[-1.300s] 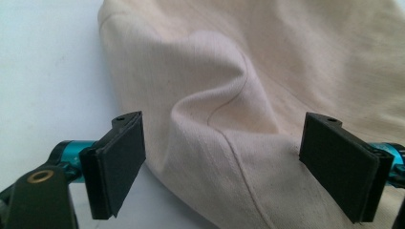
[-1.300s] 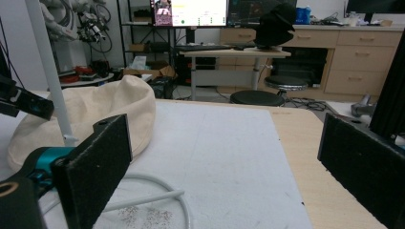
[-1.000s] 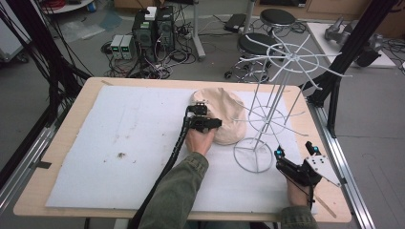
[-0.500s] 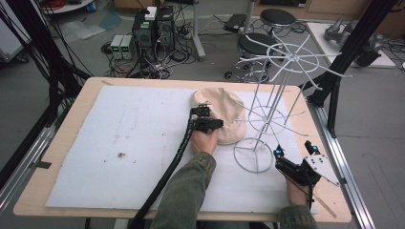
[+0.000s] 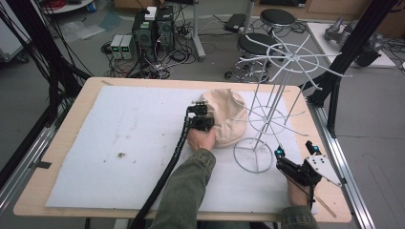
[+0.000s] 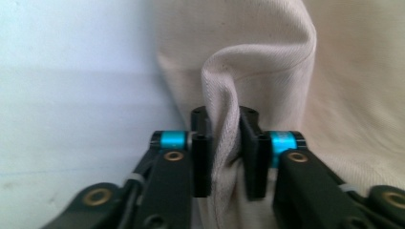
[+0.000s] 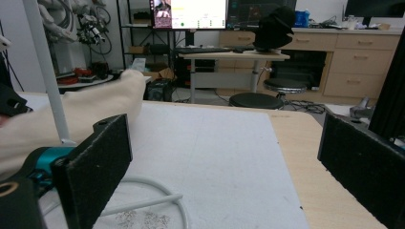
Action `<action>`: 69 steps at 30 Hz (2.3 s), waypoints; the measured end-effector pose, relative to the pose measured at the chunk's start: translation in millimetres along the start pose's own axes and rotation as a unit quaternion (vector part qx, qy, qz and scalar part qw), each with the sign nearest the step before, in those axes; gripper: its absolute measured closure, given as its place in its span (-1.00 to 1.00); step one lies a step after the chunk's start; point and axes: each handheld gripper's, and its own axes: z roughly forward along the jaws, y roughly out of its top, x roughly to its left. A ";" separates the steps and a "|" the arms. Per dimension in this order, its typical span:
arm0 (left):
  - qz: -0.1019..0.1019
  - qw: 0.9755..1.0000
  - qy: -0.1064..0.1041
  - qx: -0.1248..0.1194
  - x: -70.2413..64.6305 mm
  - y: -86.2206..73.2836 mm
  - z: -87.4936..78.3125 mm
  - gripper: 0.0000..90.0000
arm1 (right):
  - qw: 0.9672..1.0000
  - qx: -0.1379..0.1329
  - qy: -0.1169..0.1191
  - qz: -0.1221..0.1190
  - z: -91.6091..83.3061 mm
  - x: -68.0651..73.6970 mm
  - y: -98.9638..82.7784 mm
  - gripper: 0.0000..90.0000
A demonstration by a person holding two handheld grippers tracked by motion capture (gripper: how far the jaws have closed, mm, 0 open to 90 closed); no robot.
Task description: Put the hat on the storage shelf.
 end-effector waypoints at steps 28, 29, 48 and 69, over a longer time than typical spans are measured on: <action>0.013 0.998 -0.041 -0.051 27.7 16.0 -34.3 0.80 | 1.000 0.001 0.005 -0.003 0.5 0.6 0.1 -0.93; 0.014 0.997 -0.044 -0.055 28.7 16.9 -36.6 0.80 | 1.000 0.000 0.004 -0.004 0.4 0.5 0.2 -0.93; 0.029 0.987 -0.044 -0.155 46.7 32.1 -83.3 0.80 | 1.000 -0.003 0.006 -0.007 0.8 1.0 0.5 -0.93; 0.040 0.956 -0.056 -0.286 61.7 49.0 -137.1 0.79 | 1.000 -0.002 0.007 -0.005 0.4 2.2 0.7 -0.92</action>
